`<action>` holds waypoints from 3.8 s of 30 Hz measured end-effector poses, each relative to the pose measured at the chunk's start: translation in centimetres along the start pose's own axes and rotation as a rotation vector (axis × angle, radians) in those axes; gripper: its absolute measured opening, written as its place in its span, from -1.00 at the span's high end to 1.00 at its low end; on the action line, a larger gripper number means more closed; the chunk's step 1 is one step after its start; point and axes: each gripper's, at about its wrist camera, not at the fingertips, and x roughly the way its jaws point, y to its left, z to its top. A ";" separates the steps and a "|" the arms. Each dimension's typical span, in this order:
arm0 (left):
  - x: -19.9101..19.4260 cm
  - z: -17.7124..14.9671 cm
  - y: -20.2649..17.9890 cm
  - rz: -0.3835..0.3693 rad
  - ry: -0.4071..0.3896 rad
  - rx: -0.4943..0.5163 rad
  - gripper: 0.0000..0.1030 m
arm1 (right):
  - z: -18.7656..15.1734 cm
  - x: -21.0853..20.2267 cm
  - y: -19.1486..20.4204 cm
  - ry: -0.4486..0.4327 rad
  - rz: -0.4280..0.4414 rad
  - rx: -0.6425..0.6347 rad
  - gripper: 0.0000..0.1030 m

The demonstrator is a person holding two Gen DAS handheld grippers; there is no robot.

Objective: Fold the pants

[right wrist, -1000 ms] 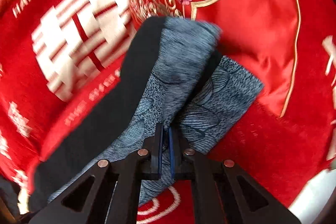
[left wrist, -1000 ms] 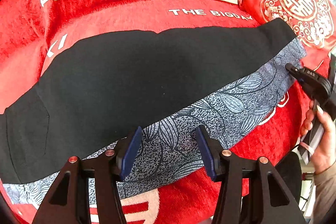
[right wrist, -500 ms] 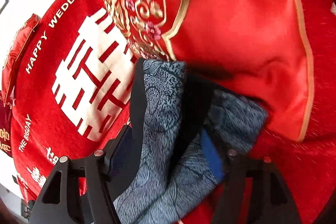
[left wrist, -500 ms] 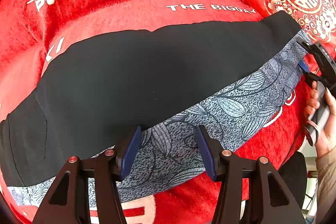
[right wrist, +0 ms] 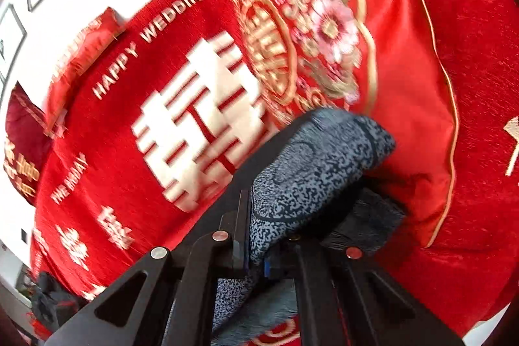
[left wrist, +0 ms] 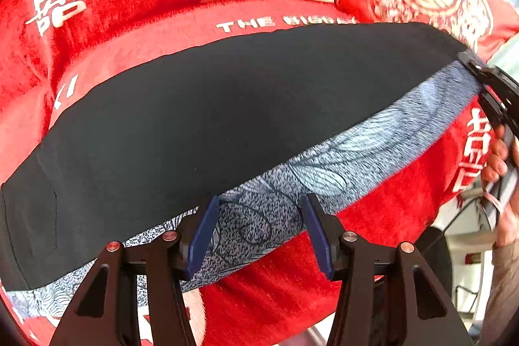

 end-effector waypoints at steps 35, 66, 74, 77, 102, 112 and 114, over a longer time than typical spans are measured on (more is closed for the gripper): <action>1.6 -0.5 3.6 0.044 -0.007 -0.134 -0.06 | -2.6 14.2 3.2 0.478 -0.246 -0.597 -0.23; -3.0 -4.5 19.3 0.118 -0.043 -0.334 -0.29 | -16.7 18.5 22.2 0.564 -0.113 -0.896 -0.63; -3.7 -1.8 20.7 0.015 -0.140 -0.397 -0.29 | -20.0 23.2 33.1 0.726 0.149 -0.927 -0.63; -1.3 0.0 23.2 0.053 -0.078 -0.421 -0.29 | -24.5 26.4 35.4 0.902 0.170 -0.994 -0.63; -5.2 -9.3 21.8 0.029 -0.096 -0.428 -0.29 | -30.1 9.3 31.0 0.616 0.109 -1.020 -0.81; -7.1 -9.4 21.5 0.079 -0.084 -0.475 -0.29 | -32.5 8.2 30.3 0.610 0.166 -1.183 0.79; -7.3 -9.3 20.7 0.077 -0.092 -0.464 -0.29 | -33.5 6.2 30.2 0.606 0.195 -1.249 0.80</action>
